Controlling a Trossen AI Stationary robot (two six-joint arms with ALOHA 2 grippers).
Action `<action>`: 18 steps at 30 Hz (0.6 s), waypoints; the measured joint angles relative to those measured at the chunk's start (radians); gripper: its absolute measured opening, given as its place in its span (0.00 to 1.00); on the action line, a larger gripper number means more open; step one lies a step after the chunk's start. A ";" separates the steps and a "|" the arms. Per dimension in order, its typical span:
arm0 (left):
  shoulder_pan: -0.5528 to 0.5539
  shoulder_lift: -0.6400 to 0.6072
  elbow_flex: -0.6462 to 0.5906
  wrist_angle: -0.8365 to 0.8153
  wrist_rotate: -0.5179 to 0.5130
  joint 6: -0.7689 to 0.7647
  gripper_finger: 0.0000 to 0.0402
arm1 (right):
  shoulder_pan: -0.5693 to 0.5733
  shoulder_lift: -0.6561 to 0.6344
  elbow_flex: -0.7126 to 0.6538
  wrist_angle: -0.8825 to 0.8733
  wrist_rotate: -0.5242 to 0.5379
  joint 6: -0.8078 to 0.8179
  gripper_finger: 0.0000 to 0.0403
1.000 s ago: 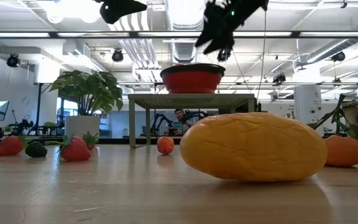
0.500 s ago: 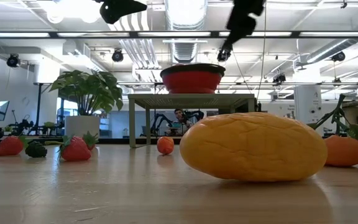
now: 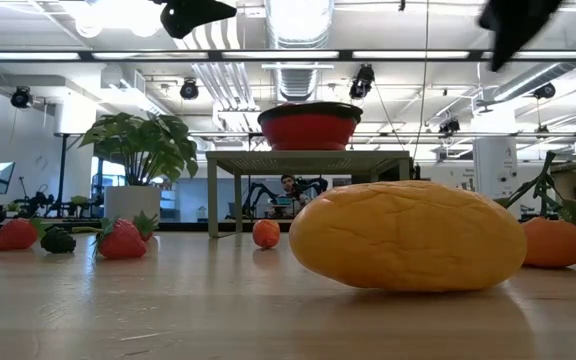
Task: Pick & Place Fruit
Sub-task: Put the kiwi into the red strainer bowl on the shelf
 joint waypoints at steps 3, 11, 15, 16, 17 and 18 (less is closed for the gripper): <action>0.000 0.000 0.000 0.000 0.000 0.000 0.86 | 0.094 0.009 -0.047 0.001 0.028 0.133 0.94; 0.000 0.000 0.000 0.000 0.000 0.000 0.86 | 0.249 0.056 -0.149 0.084 0.045 0.395 0.94; 0.000 0.000 0.000 0.000 0.000 0.000 0.86 | 0.281 0.083 -0.173 0.156 0.044 0.456 0.94; 0.000 0.000 0.000 0.000 0.000 0.000 0.86 | 0.283 0.093 -0.176 0.167 0.043 0.464 0.94; 0.000 0.000 0.000 0.000 0.000 0.000 0.86 | 0.285 0.103 -0.177 0.179 0.043 0.472 0.94; 0.000 0.000 0.000 0.000 0.000 0.000 0.86 | 0.286 0.114 -0.177 0.191 0.042 0.474 0.94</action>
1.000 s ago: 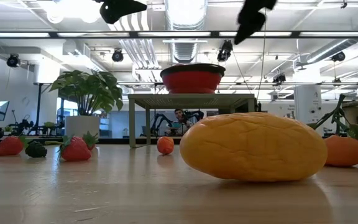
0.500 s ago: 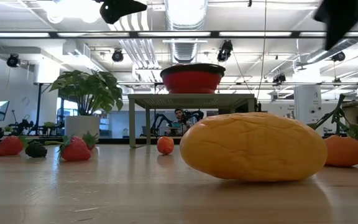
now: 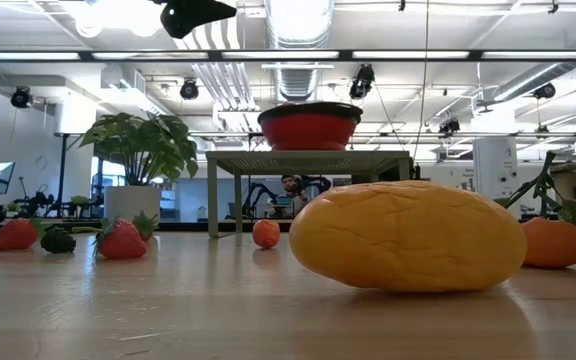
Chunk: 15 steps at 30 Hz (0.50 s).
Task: Pick & Place Fruit
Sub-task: Put the kiwi into the red strainer bowl on the shelf
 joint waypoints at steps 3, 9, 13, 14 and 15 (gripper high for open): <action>0.000 0.000 0.000 0.000 0.000 0.000 0.86 | 0.002 0.038 0.003 0.011 0.000 0.003 0.94; 0.000 0.000 0.000 0.000 0.000 0.000 0.86 | 0.006 0.120 0.003 0.020 -0.023 0.024 0.94; 0.000 0.000 0.000 0.000 0.000 0.000 0.86 | 0.011 0.171 0.003 0.024 -0.088 0.069 0.94; 0.000 0.000 0.000 0.000 0.000 0.000 0.86 | 0.013 0.185 0.003 0.028 -0.095 0.074 0.94; 0.000 0.000 0.000 0.000 0.000 0.000 0.86 | 0.017 0.196 0.003 0.033 -0.105 0.075 0.94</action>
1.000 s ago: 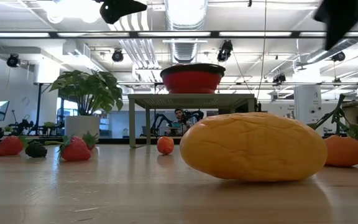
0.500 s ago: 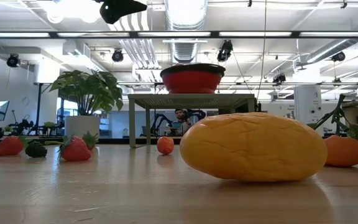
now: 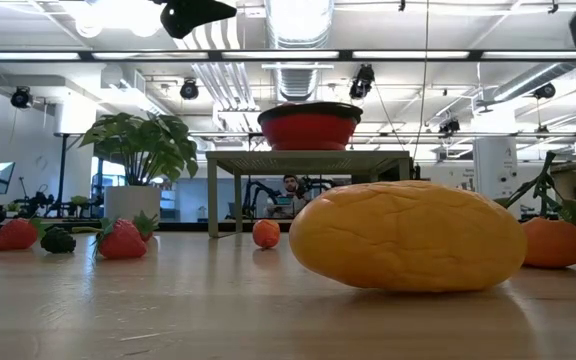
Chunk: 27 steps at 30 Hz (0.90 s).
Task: Pick & Place Fruit
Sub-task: Put the kiwi into the red strainer bowl on the shelf
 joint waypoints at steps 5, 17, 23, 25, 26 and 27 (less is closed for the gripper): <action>0.000 0.000 0.000 0.000 0.000 0.000 0.86 | 0.009 0.054 0.001 0.027 -0.011 0.009 0.94; 0.000 0.000 0.000 -0.001 0.000 0.000 0.86 | 0.009 0.116 0.001 0.079 -0.007 0.006 0.94; 0.000 0.000 0.000 -0.001 0.000 0.000 0.86 | 0.009 0.139 0.003 0.080 0.000 0.003 0.94; 0.000 0.000 0.000 -0.001 0.000 0.000 0.86 | 0.008 0.139 0.003 0.080 0.000 0.003 0.94; 0.000 0.000 0.000 -0.001 0.000 0.000 0.86 | 0.008 0.139 0.003 0.080 0.000 0.003 0.94; 0.000 0.000 0.000 -0.001 0.000 0.000 0.86 | 0.008 0.137 0.003 0.080 -0.001 0.003 0.94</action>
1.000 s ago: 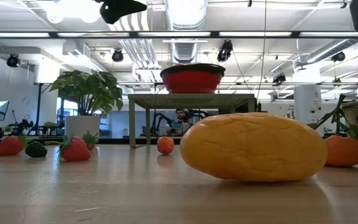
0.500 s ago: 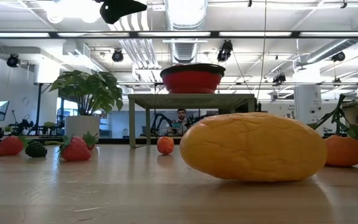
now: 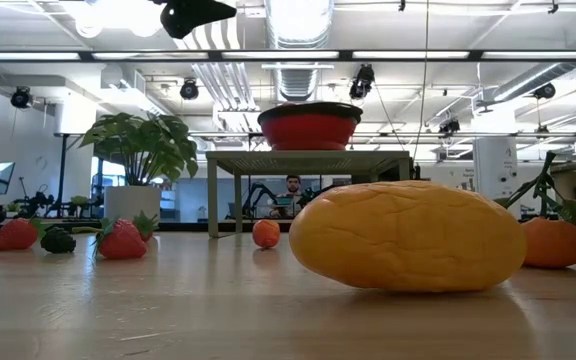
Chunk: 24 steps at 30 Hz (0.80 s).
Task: Pick & Place Fruit
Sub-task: Put the kiwi into the red strainer bowl on the shelf
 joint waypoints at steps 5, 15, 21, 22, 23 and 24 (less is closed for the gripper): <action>0.000 0.000 0.000 0.000 0.000 0.000 0.86 | 0.000 -0.002 -0.001 0.000 -0.001 0.000 0.89; 0.000 0.000 0.000 0.000 0.000 0.000 0.86 | 0.000 -0.003 -0.001 -0.013 -0.004 -0.004 0.60; 0.000 0.000 0.000 0.000 0.000 0.000 0.86 | 0.000 -0.009 -0.002 -0.017 -0.008 -0.039 0.47; 0.000 0.000 0.000 0.000 0.000 0.000 0.86 | 0.000 -0.012 -0.002 -0.018 -0.010 -0.041 0.47; 0.000 0.000 0.000 0.000 0.000 0.000 0.86 | 0.000 -0.019 -0.004 -0.021 -0.014 -0.044 0.47; 0.000 0.000 0.000 0.000 0.000 0.000 0.86 | 0.000 -0.027 -0.004 -0.029 -0.016 -0.047 0.47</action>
